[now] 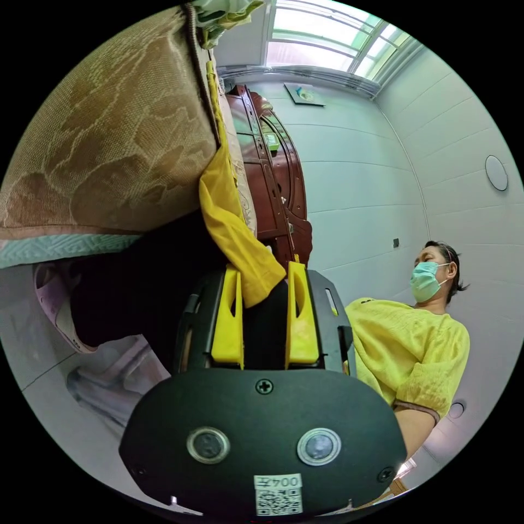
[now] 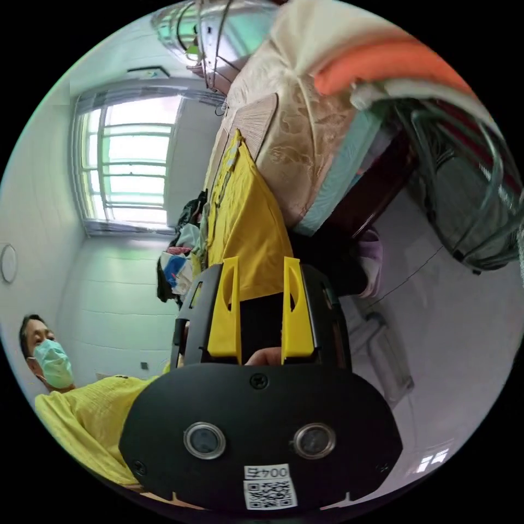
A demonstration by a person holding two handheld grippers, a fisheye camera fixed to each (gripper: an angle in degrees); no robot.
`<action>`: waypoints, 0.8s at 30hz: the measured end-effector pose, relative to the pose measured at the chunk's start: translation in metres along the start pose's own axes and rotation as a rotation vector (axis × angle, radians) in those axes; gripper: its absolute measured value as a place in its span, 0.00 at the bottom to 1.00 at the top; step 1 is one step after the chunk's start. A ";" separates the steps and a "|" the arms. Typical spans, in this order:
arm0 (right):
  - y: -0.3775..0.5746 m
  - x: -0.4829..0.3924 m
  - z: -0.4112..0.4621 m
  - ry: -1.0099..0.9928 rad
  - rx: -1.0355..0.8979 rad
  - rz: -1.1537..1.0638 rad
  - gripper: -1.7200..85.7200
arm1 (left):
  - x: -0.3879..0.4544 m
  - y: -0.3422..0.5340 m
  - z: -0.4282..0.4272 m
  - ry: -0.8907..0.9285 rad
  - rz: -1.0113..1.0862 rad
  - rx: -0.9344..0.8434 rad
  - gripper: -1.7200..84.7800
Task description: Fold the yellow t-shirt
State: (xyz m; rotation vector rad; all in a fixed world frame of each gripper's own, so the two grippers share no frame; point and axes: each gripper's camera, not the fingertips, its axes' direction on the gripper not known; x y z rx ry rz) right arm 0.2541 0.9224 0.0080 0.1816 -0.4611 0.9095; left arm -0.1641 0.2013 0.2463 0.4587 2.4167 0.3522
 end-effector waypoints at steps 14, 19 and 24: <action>-0.018 0.097 0.024 -0.312 -0.095 0.059 0.20 | 0.036 -0.003 0.037 -0.064 -0.053 -0.001 0.20; -0.023 0.106 0.031 -0.424 -0.140 0.041 0.19 | 0.034 -0.005 0.062 -0.092 -0.074 -0.007 0.18; -0.019 0.102 0.021 -0.472 -0.164 -0.012 0.14 | 0.034 -0.004 0.082 -0.150 -0.083 -0.012 0.13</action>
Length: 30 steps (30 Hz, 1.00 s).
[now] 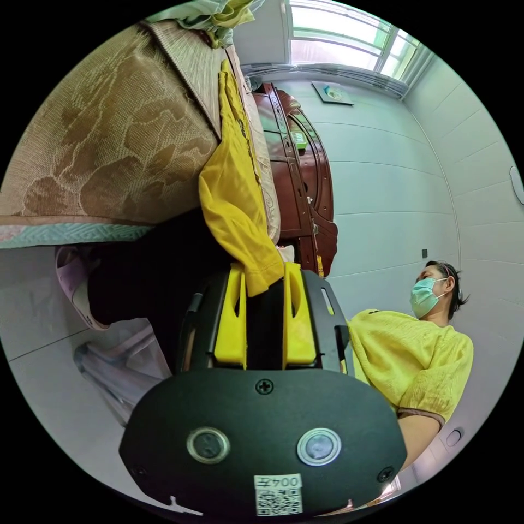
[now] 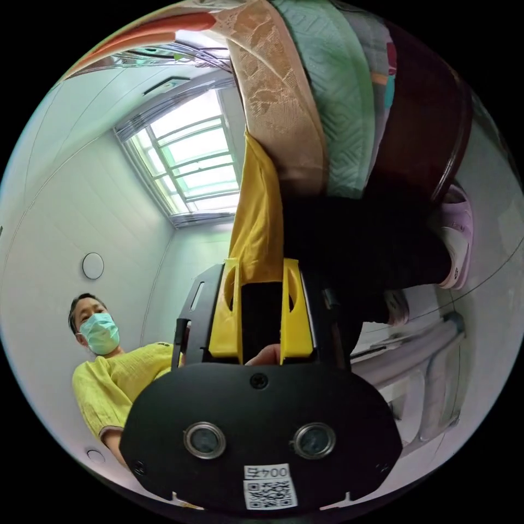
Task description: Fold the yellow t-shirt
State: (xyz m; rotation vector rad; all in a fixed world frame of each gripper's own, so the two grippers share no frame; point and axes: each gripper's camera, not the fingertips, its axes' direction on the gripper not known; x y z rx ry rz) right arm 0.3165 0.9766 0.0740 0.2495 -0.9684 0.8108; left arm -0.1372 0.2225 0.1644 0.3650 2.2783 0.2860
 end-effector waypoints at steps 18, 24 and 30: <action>-0.013 -0.142 -0.021 0.190 0.073 -0.210 0.05 | 0.026 0.014 0.055 -0.004 0.068 0.111 0.06; -0.026 -0.207 -0.007 0.265 0.070 -0.292 0.05 | 0.066 0.012 0.074 -0.010 0.165 0.139 0.06; -0.035 -0.264 0.009 0.327 0.054 -0.390 0.05 | 0.108 0.013 0.082 -0.027 0.239 0.167 0.06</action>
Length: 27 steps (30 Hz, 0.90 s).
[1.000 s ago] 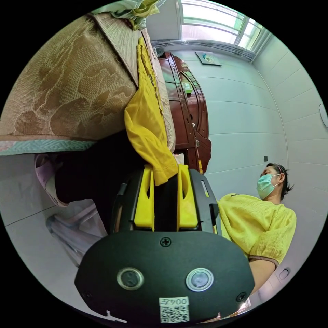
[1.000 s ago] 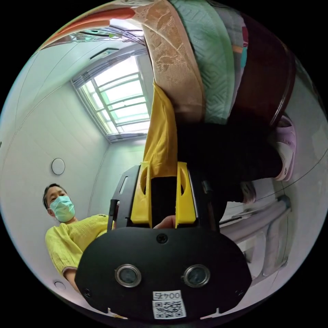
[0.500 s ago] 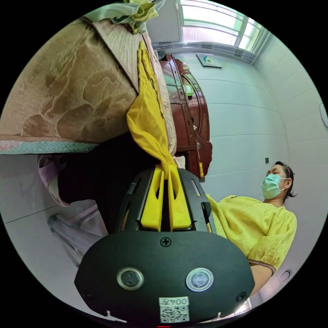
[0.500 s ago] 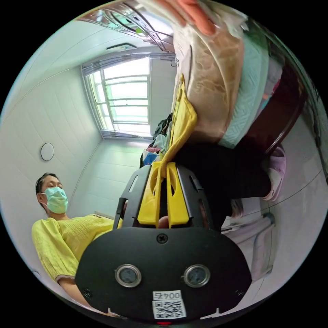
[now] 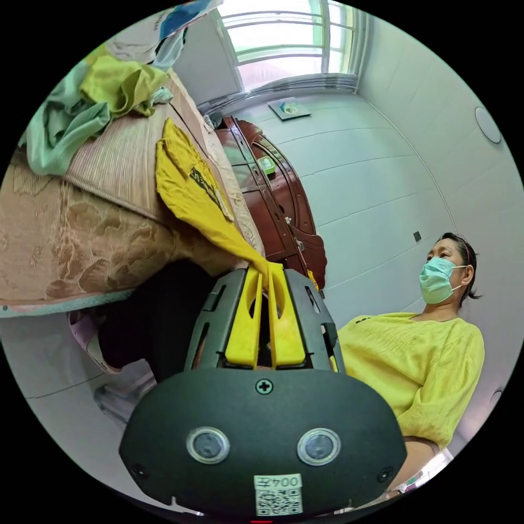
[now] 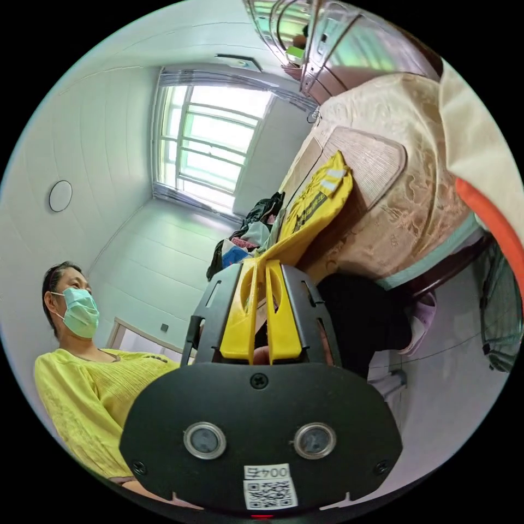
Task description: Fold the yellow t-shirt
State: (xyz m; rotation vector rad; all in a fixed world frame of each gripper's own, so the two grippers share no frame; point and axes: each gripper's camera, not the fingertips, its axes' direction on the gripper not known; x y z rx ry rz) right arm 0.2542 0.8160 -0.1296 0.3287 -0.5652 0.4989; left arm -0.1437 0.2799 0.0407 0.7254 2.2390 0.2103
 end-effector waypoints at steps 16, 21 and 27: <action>0.018 -0.034 -0.042 0.026 -0.012 -0.024 0.05 | 0.044 0.056 0.006 0.002 -0.113 0.071 0.06; 0.008 -0.015 -0.053 -0.032 0.043 0.036 0.05 | 0.052 0.039 0.014 0.010 -0.119 0.100 0.06; -0.048 0.000 -0.043 -0.101 0.074 0.007 0.05 | 0.055 -0.027 0.033 0.005 -0.083 0.130 0.06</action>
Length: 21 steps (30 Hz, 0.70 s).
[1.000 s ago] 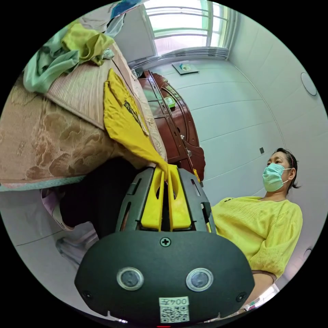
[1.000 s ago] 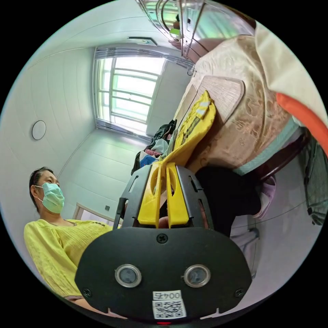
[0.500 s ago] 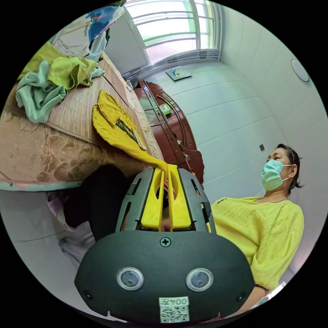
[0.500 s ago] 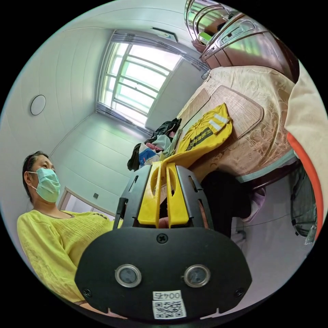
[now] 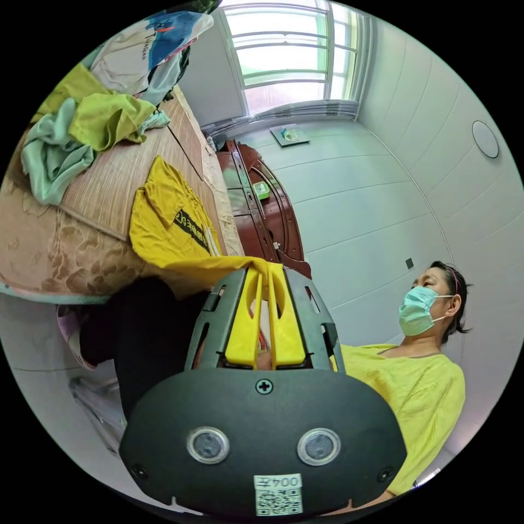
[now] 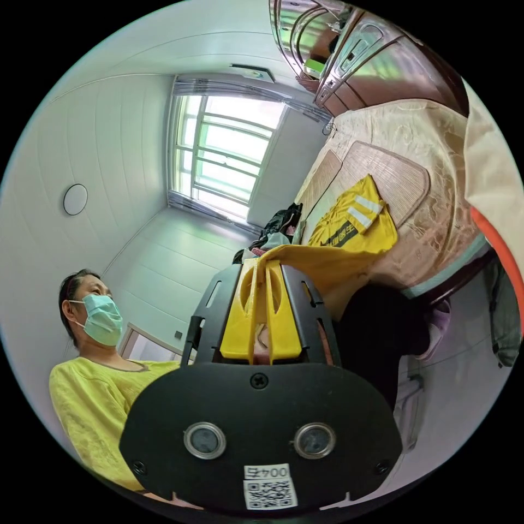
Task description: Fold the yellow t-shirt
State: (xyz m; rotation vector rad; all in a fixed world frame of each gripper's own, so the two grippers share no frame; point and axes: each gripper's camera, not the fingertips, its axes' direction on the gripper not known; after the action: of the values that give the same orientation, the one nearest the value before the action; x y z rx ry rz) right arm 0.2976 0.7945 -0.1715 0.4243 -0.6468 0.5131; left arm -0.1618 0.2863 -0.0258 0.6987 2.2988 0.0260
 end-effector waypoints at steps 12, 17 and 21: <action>-0.151 0.038 0.080 0.001 -0.008 0.012 0.05 | -0.025 -0.164 0.054 -0.042 -0.009 0.064 0.05; -0.201 0.079 0.118 0.026 -0.005 0.071 0.05 | -0.054 -0.229 0.083 -0.093 -0.019 0.058 0.06; -0.243 0.127 0.153 0.088 -0.005 0.135 0.05 | -0.096 -0.282 0.112 -0.139 -0.056 0.051 0.06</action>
State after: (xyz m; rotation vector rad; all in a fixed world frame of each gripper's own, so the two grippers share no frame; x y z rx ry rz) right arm 0.4531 0.5615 -0.0290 0.3532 -0.5940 0.6548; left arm -0.1665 -0.0208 -0.1075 0.6409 2.1910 -0.1046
